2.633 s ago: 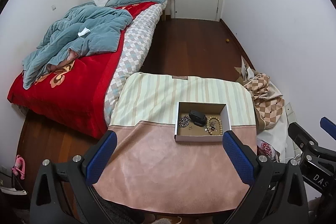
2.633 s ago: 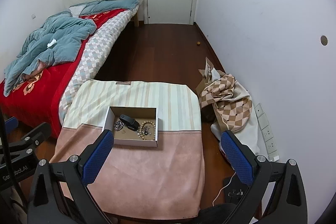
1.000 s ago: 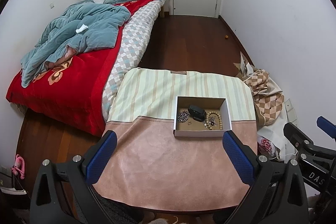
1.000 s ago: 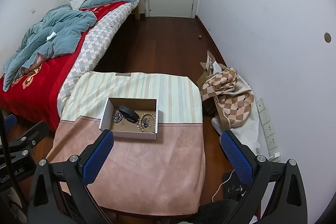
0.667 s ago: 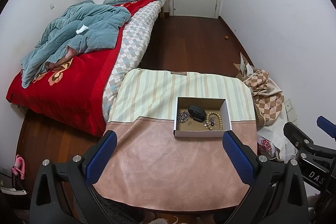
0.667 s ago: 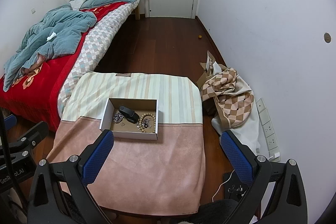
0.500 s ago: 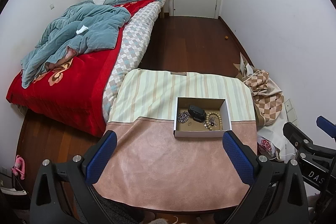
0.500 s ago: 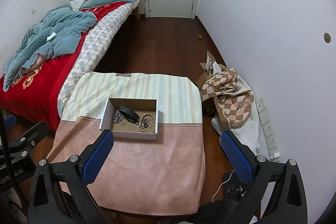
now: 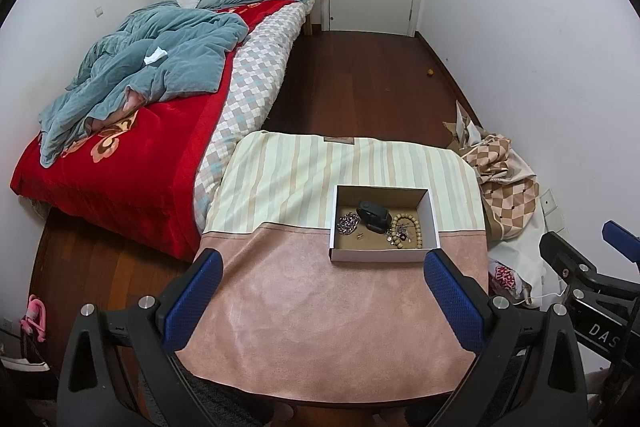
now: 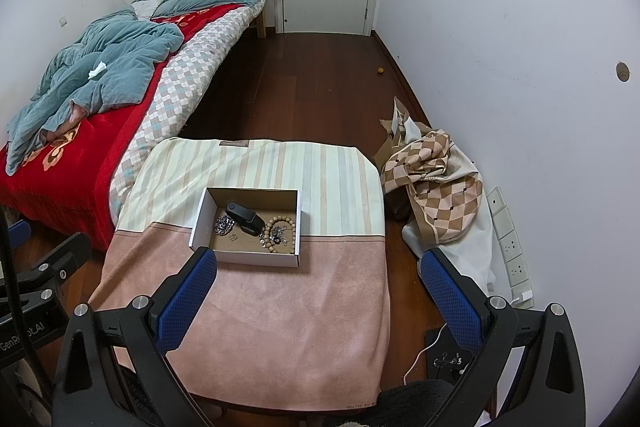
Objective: Organize jewelry
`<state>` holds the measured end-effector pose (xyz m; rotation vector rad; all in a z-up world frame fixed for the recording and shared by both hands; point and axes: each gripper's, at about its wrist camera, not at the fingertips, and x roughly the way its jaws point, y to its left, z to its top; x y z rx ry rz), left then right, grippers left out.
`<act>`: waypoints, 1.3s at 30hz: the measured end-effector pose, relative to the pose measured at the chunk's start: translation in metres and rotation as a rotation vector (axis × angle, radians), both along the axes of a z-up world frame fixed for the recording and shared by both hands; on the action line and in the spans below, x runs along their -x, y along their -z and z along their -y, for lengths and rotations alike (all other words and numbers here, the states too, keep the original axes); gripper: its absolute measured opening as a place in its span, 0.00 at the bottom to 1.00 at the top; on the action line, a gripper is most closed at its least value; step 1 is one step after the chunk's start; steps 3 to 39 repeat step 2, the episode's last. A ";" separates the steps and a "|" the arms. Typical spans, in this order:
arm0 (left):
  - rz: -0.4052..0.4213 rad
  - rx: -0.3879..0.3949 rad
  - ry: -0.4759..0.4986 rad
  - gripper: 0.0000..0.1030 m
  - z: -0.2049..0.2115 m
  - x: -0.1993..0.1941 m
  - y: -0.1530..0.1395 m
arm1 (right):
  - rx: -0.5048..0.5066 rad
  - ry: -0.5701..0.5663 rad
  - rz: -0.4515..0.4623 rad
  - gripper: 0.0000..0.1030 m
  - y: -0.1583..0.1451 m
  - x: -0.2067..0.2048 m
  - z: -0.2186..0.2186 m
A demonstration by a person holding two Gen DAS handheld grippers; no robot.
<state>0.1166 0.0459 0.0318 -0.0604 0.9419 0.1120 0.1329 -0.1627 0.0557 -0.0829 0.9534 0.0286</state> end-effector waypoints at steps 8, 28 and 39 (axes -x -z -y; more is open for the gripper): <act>-0.002 0.000 0.001 1.00 0.000 0.001 -0.001 | -0.001 -0.001 0.000 1.00 -0.001 -0.001 0.001; -0.002 0.000 0.001 1.00 0.000 0.001 -0.001 | -0.001 -0.001 0.000 1.00 -0.001 -0.001 0.001; -0.002 0.000 0.001 1.00 0.000 0.001 -0.001 | -0.001 -0.001 0.000 1.00 -0.001 -0.001 0.001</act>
